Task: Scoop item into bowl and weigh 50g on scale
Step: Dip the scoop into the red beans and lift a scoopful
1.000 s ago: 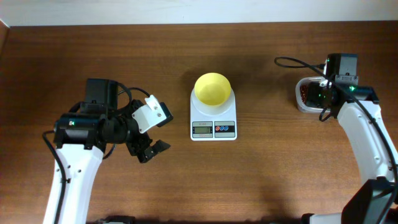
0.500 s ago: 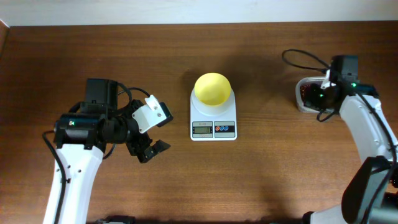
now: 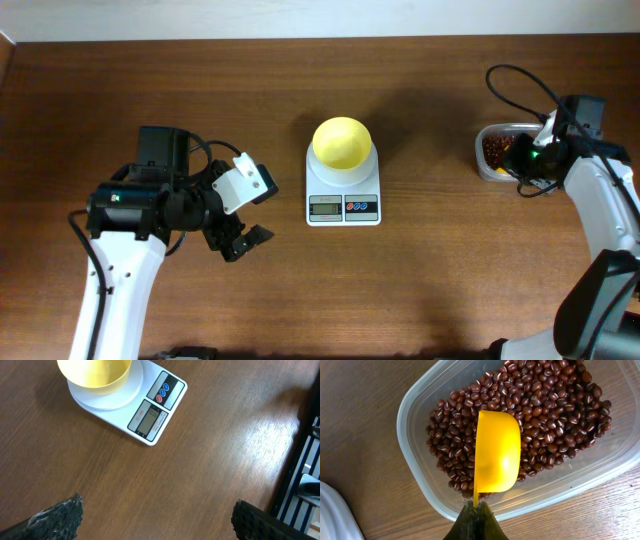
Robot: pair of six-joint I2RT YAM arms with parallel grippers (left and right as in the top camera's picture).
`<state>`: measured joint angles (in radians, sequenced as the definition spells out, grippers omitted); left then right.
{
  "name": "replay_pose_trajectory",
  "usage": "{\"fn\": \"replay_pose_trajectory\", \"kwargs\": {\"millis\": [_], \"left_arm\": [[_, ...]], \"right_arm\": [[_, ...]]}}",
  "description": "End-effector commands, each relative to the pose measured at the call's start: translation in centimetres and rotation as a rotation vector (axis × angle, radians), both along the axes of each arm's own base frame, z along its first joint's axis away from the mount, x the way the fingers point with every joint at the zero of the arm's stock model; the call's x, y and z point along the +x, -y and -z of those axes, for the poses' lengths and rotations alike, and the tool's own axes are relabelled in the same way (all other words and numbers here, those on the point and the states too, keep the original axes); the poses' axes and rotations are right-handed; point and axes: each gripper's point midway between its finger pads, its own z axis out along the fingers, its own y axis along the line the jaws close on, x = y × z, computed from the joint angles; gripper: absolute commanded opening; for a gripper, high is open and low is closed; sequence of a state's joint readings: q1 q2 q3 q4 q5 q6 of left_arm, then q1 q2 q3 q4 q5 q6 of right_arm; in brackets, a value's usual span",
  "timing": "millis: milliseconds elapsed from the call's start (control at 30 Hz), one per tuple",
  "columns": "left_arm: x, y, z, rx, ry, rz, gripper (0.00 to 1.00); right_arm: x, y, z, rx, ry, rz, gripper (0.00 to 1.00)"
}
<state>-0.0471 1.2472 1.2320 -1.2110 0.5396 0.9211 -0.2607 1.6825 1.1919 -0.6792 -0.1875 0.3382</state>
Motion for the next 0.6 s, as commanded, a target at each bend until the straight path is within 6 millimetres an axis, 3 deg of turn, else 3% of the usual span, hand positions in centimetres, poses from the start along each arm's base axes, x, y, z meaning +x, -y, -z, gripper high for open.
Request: {"fn": "replay_pose_trajectory", "kwargs": {"millis": [0,100,200,433,567], "left_arm": [[-0.2,0.1,-0.4,-0.014,0.015,0.009,0.99],[-0.2,0.1,-0.4,-0.014,0.015,0.009,0.99],[-0.2,0.1,-0.4,-0.014,0.015,0.009,0.99],[-0.2,0.1,-0.4,-0.014,0.015,0.009,0.99],[-0.2,0.1,-0.4,-0.014,0.015,0.009,0.99]], "right_arm": [[-1.1,-0.5,1.3,0.054,-0.044,0.014,0.04],[-0.9,0.4,1.1,0.043,-0.020,0.008,0.04],[-0.5,-0.3,0.6,0.122,0.015,-0.008,0.04],[-0.9,1.8,0.3,0.165,0.046,0.017,0.04],[-1.5,1.5,1.6,0.163,0.038,-0.002,0.04]]}}
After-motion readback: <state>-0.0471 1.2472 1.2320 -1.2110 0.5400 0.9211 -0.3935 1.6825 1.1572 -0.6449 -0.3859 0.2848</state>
